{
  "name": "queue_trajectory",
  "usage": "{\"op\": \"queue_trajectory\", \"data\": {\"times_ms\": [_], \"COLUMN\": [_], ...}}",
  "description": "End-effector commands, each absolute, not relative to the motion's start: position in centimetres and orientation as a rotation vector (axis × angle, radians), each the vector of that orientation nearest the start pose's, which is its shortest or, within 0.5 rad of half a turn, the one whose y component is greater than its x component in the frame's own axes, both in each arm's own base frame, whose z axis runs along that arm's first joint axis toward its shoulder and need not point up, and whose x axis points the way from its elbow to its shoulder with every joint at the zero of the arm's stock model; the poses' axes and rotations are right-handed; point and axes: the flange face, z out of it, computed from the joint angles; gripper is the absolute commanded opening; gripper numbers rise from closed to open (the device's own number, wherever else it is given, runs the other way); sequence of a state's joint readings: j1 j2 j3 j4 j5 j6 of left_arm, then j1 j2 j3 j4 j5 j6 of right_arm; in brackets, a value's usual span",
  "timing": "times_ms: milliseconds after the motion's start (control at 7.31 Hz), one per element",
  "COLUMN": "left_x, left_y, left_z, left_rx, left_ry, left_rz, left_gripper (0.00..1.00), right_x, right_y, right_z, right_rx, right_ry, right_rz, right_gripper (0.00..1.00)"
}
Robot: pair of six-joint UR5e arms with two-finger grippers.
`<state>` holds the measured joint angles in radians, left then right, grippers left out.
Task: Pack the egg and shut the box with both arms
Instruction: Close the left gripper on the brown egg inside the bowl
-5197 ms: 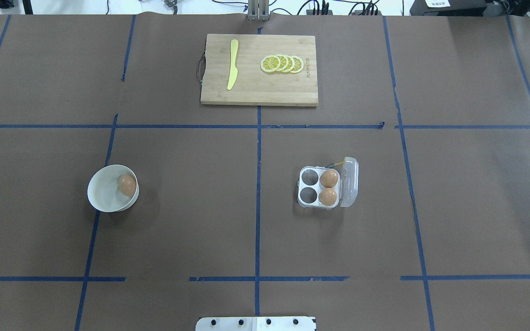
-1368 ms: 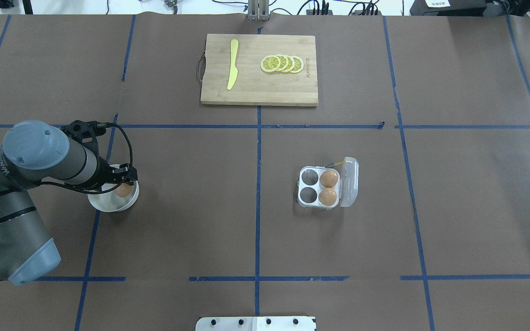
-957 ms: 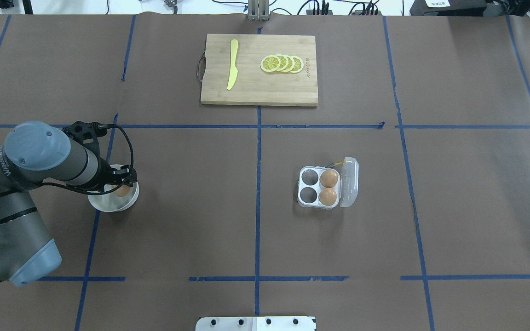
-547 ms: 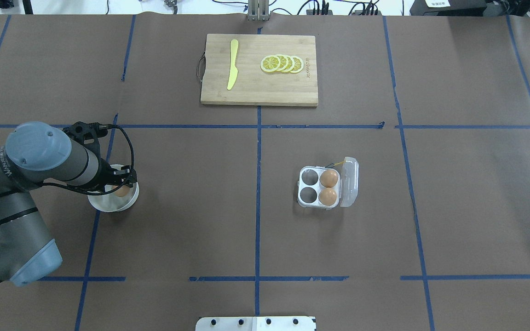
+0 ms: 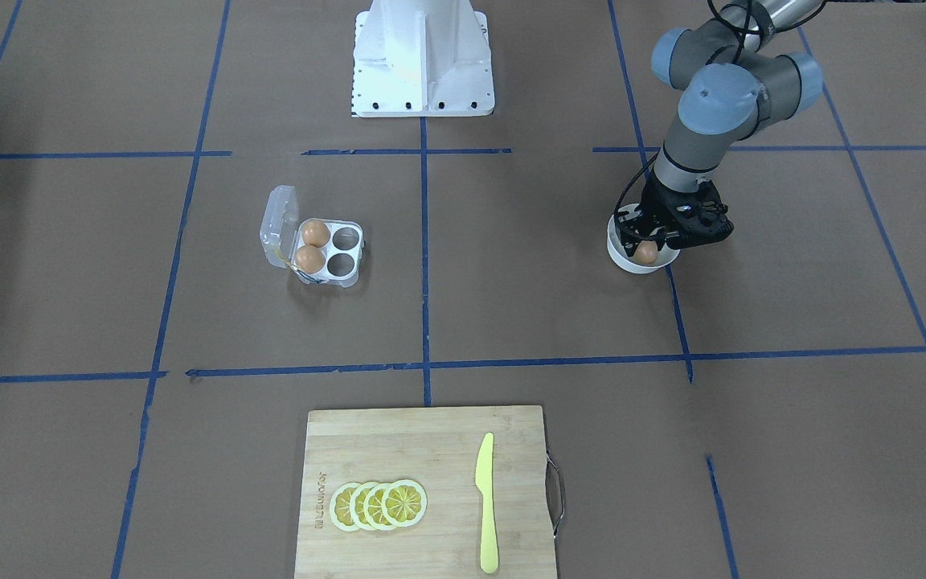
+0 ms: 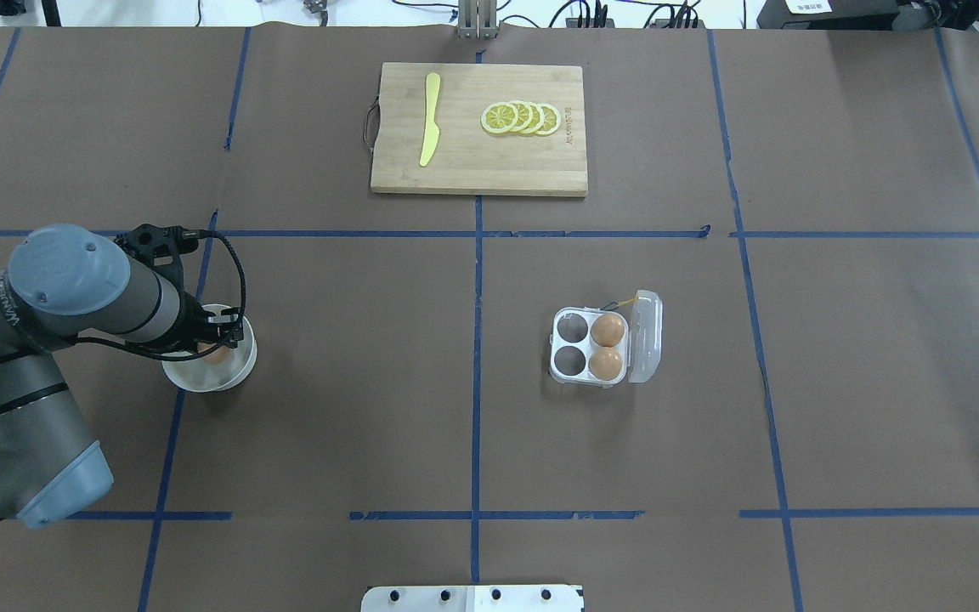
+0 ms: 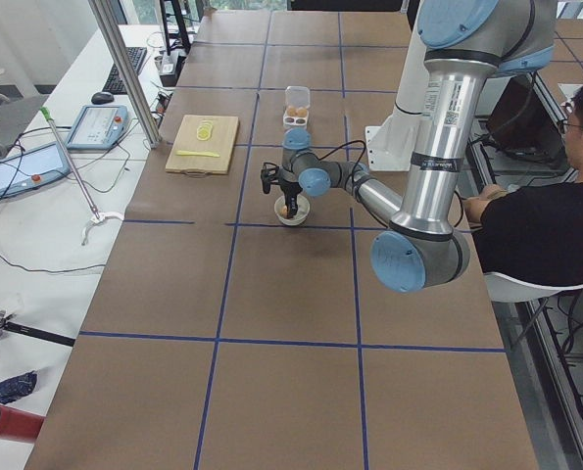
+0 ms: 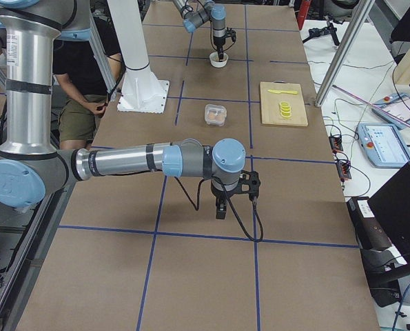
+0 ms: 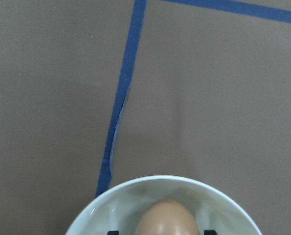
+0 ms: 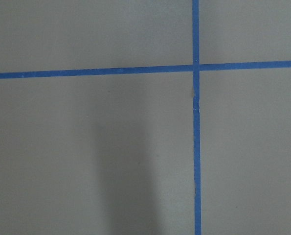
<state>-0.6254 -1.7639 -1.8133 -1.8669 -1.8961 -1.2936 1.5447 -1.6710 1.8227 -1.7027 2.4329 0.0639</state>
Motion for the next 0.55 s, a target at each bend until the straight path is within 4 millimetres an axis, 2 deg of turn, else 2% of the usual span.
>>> {"op": "queue_trajectory", "data": {"times_ms": [0, 137, 274, 410], "left_x": [37.5, 35.8, 35.1, 35.0], "left_y": [-40.9, -39.7, -39.5, -39.9], "left_z": [39.5, 39.1, 37.9, 35.5], "left_rx": [0.069, 0.077, 0.091, 0.117], "left_ry": [0.831, 0.841, 0.863, 0.905], "left_rz": [-0.219, -0.218, -0.219, -0.217], "left_gripper": [0.0, 0.0, 0.0, 0.0], "right_x": [4.6, 4.6, 4.6, 4.6], "right_y": [-44.8, -44.9, -44.9, -45.0], "right_z": [58.7, 58.7, 58.5, 57.6], "right_rx": [-0.016, -0.016, -0.013, 0.006], "right_ry": [-0.862, -0.862, -0.862, -0.862], "right_rz": [0.025, 0.025, 0.023, 0.014], "right_gripper": [1.0, 1.0, 1.0, 1.0]}}
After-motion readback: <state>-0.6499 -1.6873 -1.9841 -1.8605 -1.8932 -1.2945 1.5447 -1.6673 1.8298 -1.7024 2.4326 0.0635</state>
